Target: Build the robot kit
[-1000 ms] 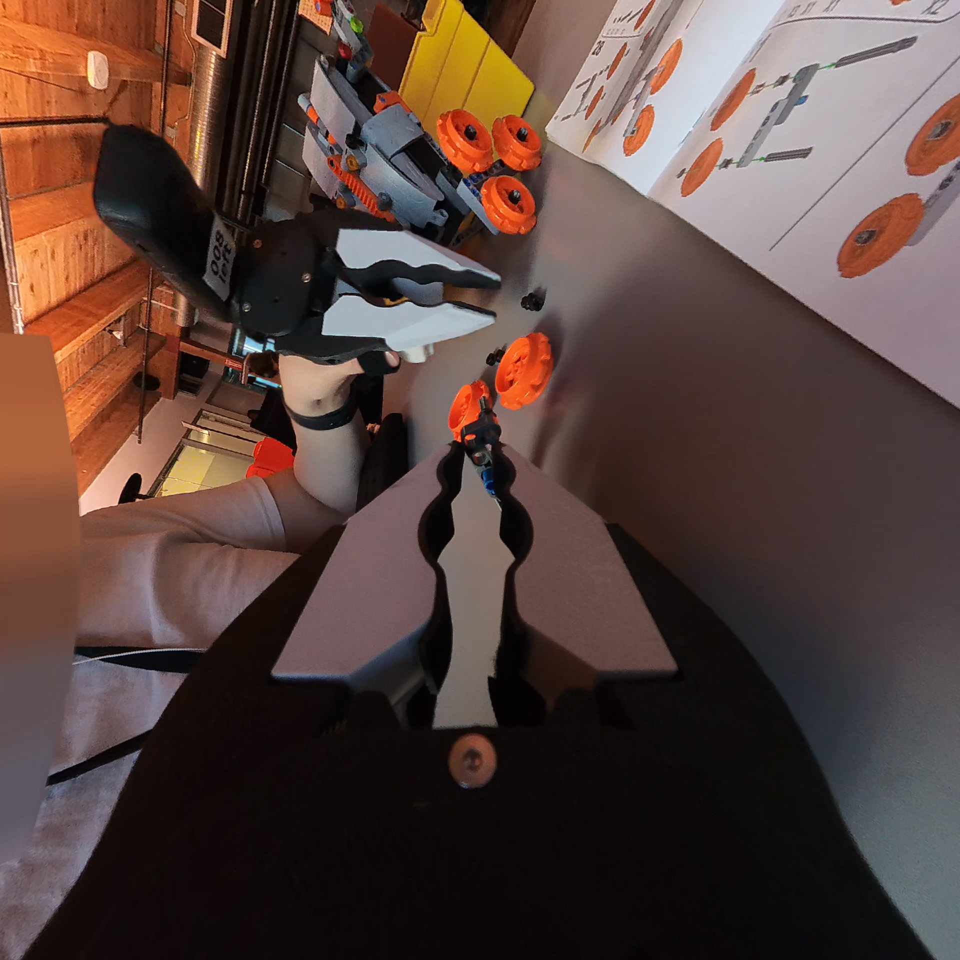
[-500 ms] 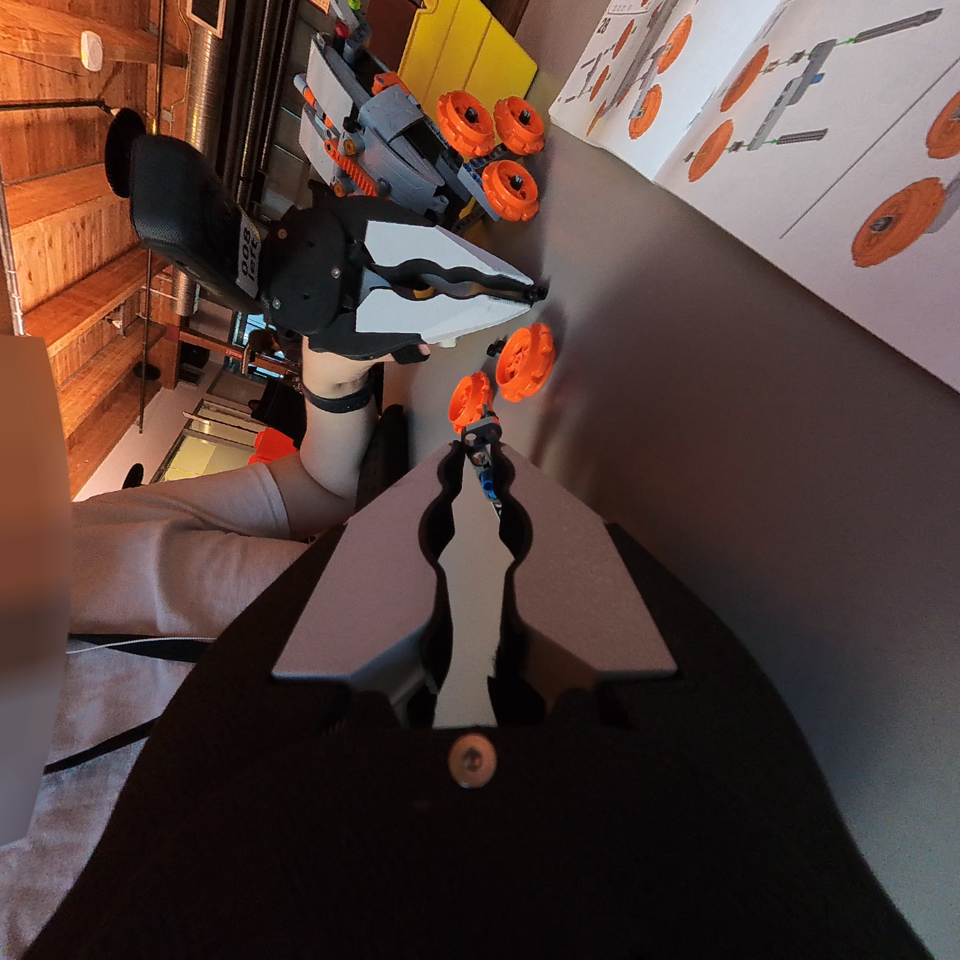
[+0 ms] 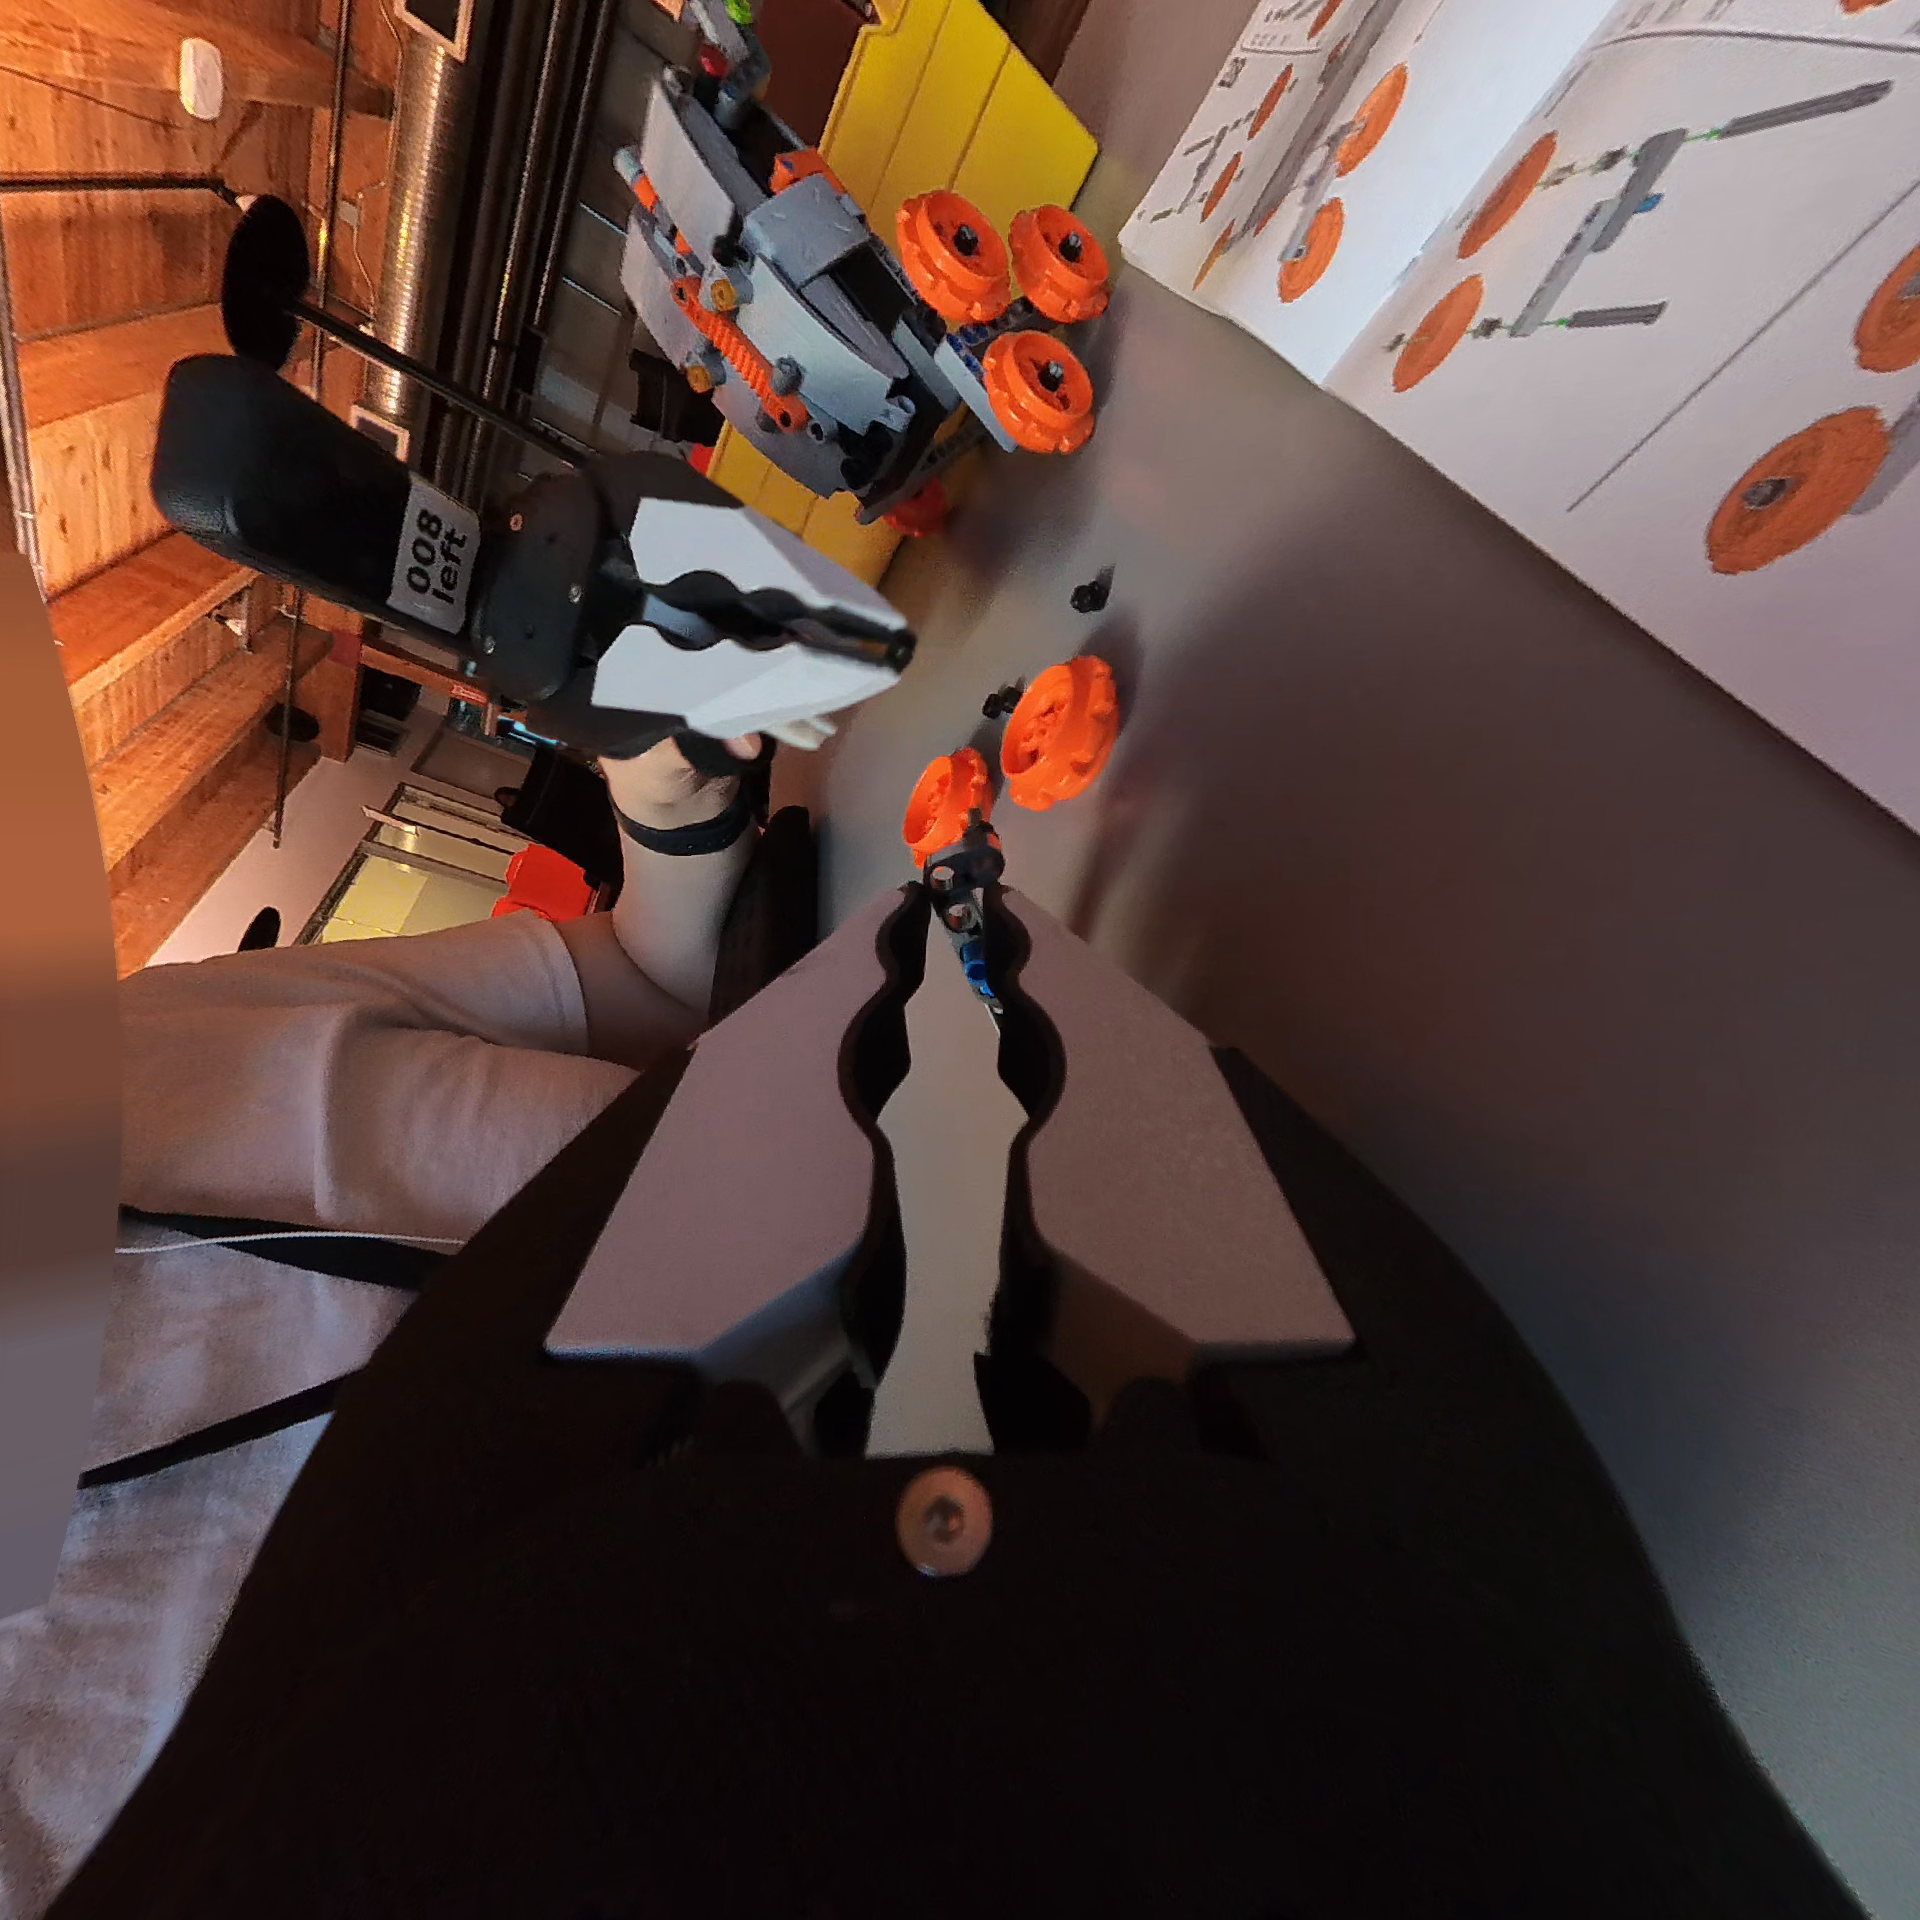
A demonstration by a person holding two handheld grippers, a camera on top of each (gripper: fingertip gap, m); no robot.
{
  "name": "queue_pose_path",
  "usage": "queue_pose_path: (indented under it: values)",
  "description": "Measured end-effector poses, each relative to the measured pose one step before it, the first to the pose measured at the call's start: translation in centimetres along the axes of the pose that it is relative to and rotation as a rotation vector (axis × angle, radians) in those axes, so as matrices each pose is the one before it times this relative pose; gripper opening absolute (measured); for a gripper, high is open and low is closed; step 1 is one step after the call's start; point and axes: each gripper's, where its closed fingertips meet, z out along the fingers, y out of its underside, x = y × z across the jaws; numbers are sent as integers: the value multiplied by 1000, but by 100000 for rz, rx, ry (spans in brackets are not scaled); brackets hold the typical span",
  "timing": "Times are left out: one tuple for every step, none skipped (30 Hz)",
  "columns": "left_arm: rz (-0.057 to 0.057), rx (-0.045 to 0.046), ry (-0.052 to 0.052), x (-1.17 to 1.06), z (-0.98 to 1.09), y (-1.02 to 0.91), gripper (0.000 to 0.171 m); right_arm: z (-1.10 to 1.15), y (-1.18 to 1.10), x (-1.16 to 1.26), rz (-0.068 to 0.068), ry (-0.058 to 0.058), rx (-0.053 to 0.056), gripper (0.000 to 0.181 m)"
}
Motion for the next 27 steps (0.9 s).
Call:
queue_pose_path:
  values:
    - [245,2216,3031,660,-30,-385,4,-12,-117,-209,-1723,-773,490,9]
    - [170,899,2861,600,64,-200,4,-17,-82,-204,-1995,-603,209,9]
    - [382,648,2743,551,124,-102,4,13,-6,-131,-1804,-135,-193,9]
    - [-48,562,2169,412,158,-35,4,26,39,-161,-1777,-294,-573,9]
    - [-840,537,2755,449,126,-33,4,48,44,-227,-2078,-625,-496,9]
    - [-1061,804,3481,524,122,-70,4,53,56,-261,-2194,-761,-666,9]
    - [-746,1223,3089,440,95,-138,4,58,12,-256,-2499,-638,-411,9]
    - [11,1244,2367,340,53,-155,4,49,-34,-290,-2590,-785,15,9]
    - [851,1133,1377,203,2,-178,4,50,-86,-360,-2077,-1461,319,9]
    - [1741,1046,540,119,-27,-195,4,52,-121,-387,-1504,-1806,622,9]
    - [1928,1303,-243,46,-57,-228,4,33,-188,-397,-1180,-1952,1117,9]
    - [1109,1294,-1200,-121,-73,-226,4,23,-169,-367,-929,-1664,904,9]
    - [539,930,-641,-85,-77,-166,4,2,-146,-275,-1091,-933,576,9]
    - [246,1247,-135,-26,-74,-179,4,6,-109,-171,-1517,-155,441,9]
    - [19,1190,857,117,-75,-152,4,16,-113,-171,-1721,-49,327,9]
    - [-165,342,1275,166,-17,-27,4,13,-102,-141,-1431,43,371,9]
    - [30,489,555,91,-25,-61,4,22,-90,-146,-944,-209,317,9]
    - [579,936,236,81,-39,-123,4,42,-61,-154,-482,-484,249,8]
    - [900,833,345,120,-42,-145,4,56,-22,-114,-133,-470,114,9]
    - [1006,919,-27,83,-49,-198,4,73,20,-92,-61,-369,-100,9]
    - [1164,938,-169,82,-49,-214,4,65,65,-13,-163,-8,-375,8]
    - [1456,684,183,159,-32,-176,4,70,51,-62,-461,-105,-291,9]
    - [1514,-56,-662,39,-21,-62,4,60,69,-168,-394,-632,-538,9]
    - [1693,-321,-1412,-43,-19,-32,4,72,65,-190,-391,-790,-525,8]
    - [1712,65,543,239,-29,-84,4,67,58,-77,-301,-44,-466,8]
    - [892,397,593,221,-2,-128,4,45,64,13,-139,283,-375,8]
    - [554,-230,-545,7,19,3,4,11,-51,-87,-74,-406,309,8]
